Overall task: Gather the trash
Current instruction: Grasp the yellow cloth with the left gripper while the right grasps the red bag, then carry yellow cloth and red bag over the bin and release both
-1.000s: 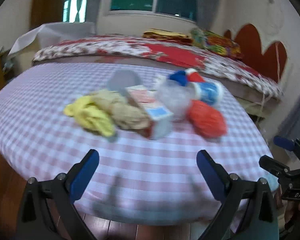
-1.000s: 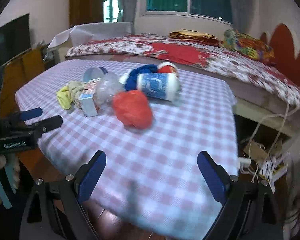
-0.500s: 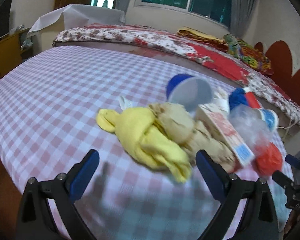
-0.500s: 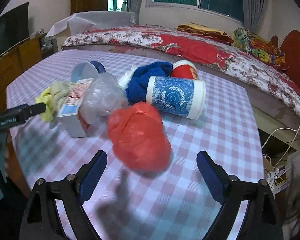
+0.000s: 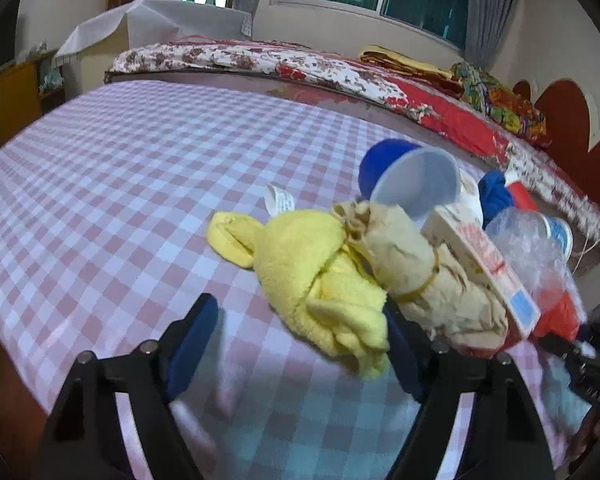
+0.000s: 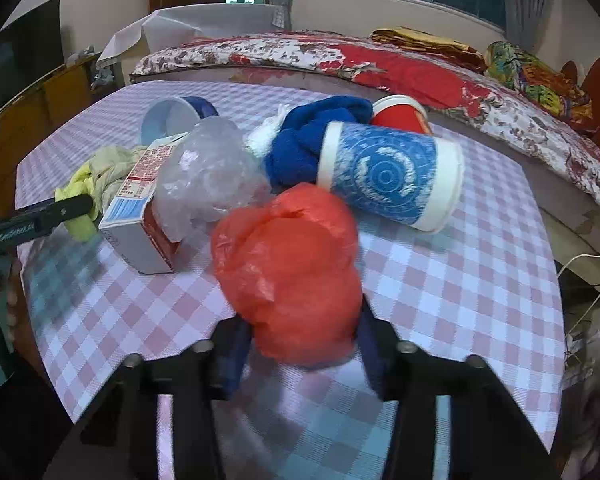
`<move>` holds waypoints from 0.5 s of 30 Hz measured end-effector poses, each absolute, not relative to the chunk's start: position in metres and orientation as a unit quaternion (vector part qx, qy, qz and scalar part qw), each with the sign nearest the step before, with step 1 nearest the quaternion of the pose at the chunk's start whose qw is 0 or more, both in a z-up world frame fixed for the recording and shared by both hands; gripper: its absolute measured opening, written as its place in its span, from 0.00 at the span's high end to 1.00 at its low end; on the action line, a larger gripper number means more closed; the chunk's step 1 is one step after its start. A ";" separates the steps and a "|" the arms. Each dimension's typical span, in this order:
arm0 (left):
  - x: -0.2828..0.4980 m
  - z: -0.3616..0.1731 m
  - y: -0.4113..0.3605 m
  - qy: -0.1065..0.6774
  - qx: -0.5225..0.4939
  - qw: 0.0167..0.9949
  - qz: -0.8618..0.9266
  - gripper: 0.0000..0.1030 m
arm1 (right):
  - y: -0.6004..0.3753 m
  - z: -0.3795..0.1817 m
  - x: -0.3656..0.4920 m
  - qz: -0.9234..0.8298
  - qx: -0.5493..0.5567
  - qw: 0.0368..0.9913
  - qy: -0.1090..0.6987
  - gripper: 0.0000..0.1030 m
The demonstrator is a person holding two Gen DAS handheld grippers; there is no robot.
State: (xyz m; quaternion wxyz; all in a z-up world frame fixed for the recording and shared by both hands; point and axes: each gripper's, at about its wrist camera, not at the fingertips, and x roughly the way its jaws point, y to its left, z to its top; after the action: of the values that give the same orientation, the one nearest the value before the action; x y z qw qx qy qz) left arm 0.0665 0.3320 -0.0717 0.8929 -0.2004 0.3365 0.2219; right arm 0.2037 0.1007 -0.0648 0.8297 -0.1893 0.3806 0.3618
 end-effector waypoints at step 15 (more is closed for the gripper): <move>0.025 -0.044 0.316 0.292 -0.203 0.911 0.210 0.67 | 0.060 -0.033 0.173 0.364 -0.158 0.850 0.346 0.80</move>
State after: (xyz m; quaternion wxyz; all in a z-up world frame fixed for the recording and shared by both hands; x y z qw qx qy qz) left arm 0.0245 0.3164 -0.0443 0.9108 -0.2026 0.2922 0.2097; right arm 0.1733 0.0595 -0.0327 0.8501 -0.1583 0.3463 0.3639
